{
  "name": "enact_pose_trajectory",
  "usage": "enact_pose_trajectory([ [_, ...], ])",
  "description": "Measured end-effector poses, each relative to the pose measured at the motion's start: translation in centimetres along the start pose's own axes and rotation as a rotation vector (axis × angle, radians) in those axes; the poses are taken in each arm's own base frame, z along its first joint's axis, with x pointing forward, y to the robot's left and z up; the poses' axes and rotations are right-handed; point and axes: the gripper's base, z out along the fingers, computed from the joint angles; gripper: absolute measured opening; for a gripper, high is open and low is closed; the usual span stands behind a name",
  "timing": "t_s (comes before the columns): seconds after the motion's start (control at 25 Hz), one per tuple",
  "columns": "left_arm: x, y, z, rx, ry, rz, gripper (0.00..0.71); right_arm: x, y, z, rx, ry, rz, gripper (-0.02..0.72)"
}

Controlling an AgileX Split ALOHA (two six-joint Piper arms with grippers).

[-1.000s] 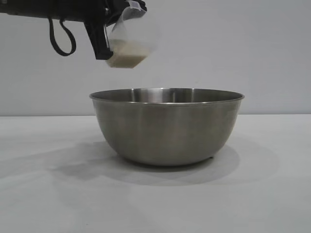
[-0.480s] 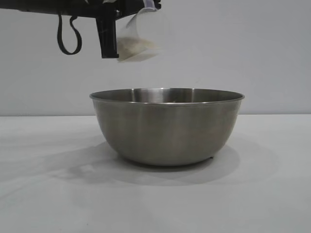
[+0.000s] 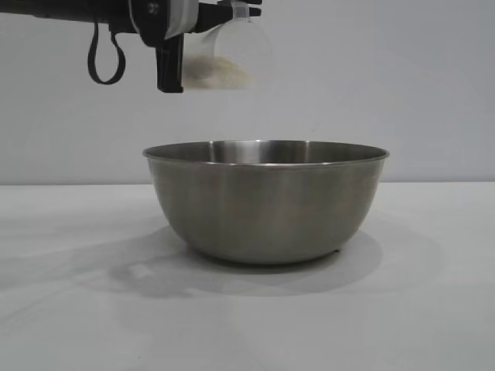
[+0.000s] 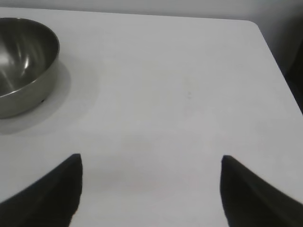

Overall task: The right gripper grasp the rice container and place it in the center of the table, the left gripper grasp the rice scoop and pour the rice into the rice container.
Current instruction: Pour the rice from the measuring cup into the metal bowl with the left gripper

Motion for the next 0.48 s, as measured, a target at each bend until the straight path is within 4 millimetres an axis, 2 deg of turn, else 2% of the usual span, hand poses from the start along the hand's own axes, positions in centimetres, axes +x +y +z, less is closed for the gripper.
enact_pose_trajectory([
  [0.48, -0.09, 0.03, 0.01, -0.003, -0.008, 0.243, 0.0, 0.0, 0.0, 0.0, 0.0, 0.0, 0.0, 0.511],
])
